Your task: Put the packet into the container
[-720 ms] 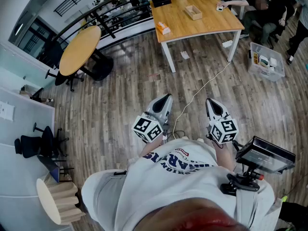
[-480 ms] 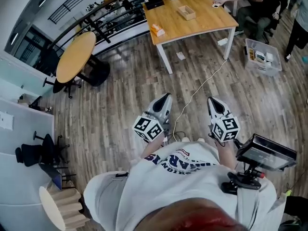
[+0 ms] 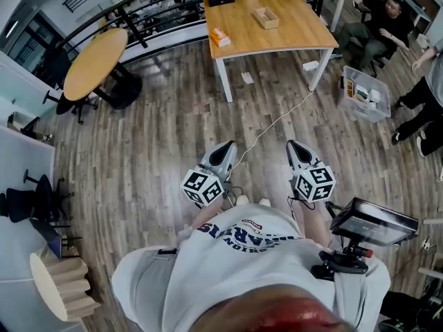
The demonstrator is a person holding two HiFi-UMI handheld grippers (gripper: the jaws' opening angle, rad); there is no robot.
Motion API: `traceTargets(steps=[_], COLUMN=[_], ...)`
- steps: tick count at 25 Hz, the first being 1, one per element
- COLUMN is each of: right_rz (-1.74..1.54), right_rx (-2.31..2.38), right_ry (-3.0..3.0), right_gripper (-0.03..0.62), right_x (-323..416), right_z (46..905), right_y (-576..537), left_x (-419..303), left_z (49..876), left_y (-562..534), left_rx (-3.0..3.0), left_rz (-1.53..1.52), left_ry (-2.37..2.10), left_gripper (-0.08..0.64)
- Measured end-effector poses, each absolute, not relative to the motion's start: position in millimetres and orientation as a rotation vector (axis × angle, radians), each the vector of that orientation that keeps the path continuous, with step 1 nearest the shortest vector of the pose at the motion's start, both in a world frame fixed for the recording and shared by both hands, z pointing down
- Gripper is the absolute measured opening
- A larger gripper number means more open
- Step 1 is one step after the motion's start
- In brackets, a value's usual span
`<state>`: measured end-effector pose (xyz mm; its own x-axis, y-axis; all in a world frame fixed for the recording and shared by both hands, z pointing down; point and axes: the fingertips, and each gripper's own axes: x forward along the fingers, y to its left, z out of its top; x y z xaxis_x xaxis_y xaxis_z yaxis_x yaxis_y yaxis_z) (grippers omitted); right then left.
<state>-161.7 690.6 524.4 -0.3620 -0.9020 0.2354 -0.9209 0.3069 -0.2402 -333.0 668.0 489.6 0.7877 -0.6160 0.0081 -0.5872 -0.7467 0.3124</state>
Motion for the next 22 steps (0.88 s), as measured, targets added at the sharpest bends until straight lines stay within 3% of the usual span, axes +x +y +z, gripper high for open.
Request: traceTargets(steps=[22], right_rz=[0.541], right_rx=[1.536], right_ry=[-2.540], right_gripper=[0.009], right_x=[-140], right_z=[570], right_y=[678], left_x=[-277], left_z=[494], left_y=[676], left_rx=[2.765], left_rz=[0.064], left_ry=[-1.066], left_gripper=[-0.005])
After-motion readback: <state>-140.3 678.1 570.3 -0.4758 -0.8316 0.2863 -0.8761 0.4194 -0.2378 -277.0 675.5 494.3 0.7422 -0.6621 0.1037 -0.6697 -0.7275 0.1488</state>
